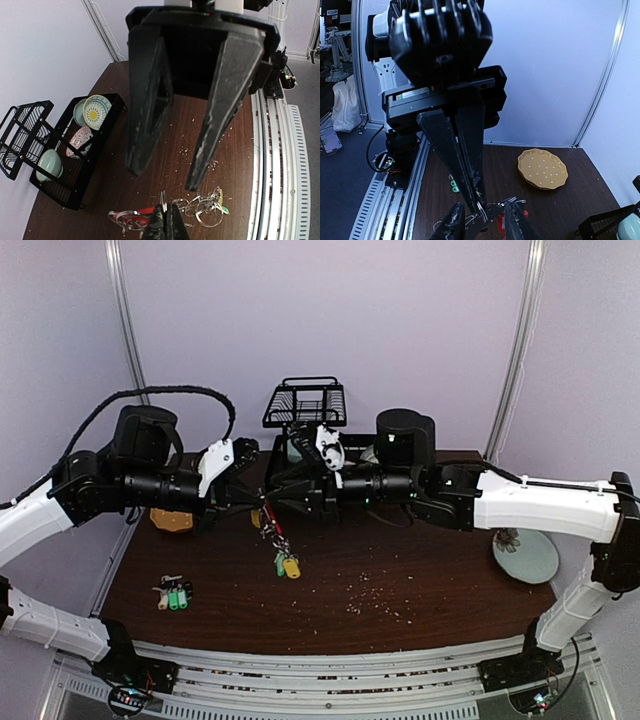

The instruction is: Put the keys on the keyring

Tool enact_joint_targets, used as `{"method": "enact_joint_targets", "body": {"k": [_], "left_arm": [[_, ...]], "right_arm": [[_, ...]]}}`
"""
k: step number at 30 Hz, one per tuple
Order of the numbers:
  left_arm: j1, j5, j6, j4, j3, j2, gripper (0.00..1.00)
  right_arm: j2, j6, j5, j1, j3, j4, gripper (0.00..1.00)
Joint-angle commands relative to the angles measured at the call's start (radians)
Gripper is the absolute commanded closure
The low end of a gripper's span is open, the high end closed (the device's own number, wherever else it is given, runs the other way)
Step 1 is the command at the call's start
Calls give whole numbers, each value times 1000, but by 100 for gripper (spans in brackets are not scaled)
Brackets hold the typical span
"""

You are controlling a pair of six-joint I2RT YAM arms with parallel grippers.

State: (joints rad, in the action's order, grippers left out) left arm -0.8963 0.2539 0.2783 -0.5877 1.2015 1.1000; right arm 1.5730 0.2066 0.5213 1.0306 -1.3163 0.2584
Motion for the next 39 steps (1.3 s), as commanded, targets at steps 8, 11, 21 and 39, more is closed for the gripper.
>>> {"method": "enact_joint_targets", "body": {"k": [8,11,21,39], "left_arm": [[3,69,24,38,33,-14,100],[3,70,25,40,31,-18,100],[2,23,-19,179,-92,-108,69],[9,5,-97,534,-332,-183,70]], "right_arm": [[62,57,69,-1,-79,-95,87],[62,60,74,0,-80,-96,94],[12,-99,93,-22,-14,76,100],[-24,-329,128,-2,105,424,100]]}}
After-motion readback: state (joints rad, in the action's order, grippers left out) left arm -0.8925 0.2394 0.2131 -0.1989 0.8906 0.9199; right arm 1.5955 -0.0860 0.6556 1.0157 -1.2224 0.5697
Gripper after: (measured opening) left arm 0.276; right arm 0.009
